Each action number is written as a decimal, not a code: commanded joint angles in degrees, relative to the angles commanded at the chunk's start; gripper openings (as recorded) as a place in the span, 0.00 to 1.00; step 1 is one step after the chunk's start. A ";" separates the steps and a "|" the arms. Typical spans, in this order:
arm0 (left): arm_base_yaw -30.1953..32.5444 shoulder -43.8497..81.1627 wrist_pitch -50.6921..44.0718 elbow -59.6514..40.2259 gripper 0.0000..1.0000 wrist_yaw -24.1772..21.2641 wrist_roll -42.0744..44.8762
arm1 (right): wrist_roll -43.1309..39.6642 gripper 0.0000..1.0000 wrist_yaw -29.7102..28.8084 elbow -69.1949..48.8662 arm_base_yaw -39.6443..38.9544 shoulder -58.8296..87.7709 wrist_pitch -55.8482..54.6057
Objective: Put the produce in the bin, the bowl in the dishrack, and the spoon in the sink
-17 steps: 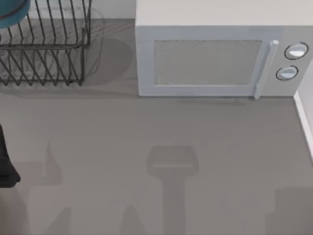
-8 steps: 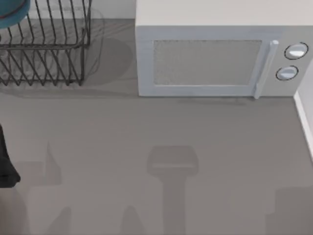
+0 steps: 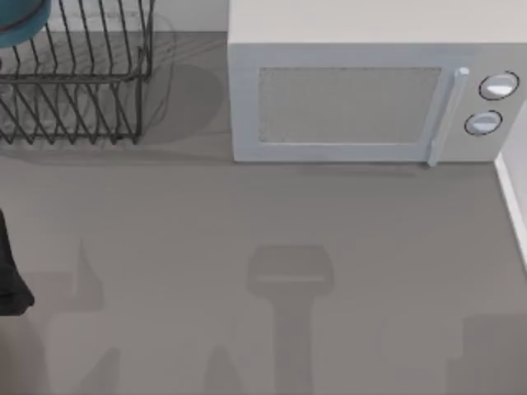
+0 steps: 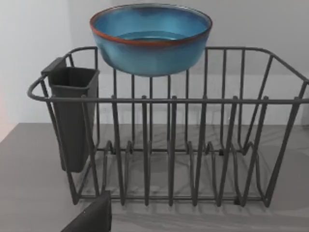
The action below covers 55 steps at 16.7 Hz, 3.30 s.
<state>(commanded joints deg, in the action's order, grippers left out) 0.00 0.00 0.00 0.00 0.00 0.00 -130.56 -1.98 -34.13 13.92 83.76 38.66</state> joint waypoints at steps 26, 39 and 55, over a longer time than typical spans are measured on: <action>0.00 0.00 0.00 0.00 1.00 0.00 0.00 | -0.94 0.00 -0.25 -39.99 -0.66 7.67 34.01; 0.00 0.00 0.00 0.00 1.00 0.00 0.00 | 2.61 0.00 -0.55 -105.78 -3.90 55.32 52.70; 0.00 0.00 0.00 0.00 1.00 0.00 0.00 | 6.43 0.00 -0.68 -132.89 -5.02 74.27 59.50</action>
<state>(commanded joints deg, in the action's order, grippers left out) 0.00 0.00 0.00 0.00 0.00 0.00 -124.12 -2.66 -167.03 8.90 158.02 98.17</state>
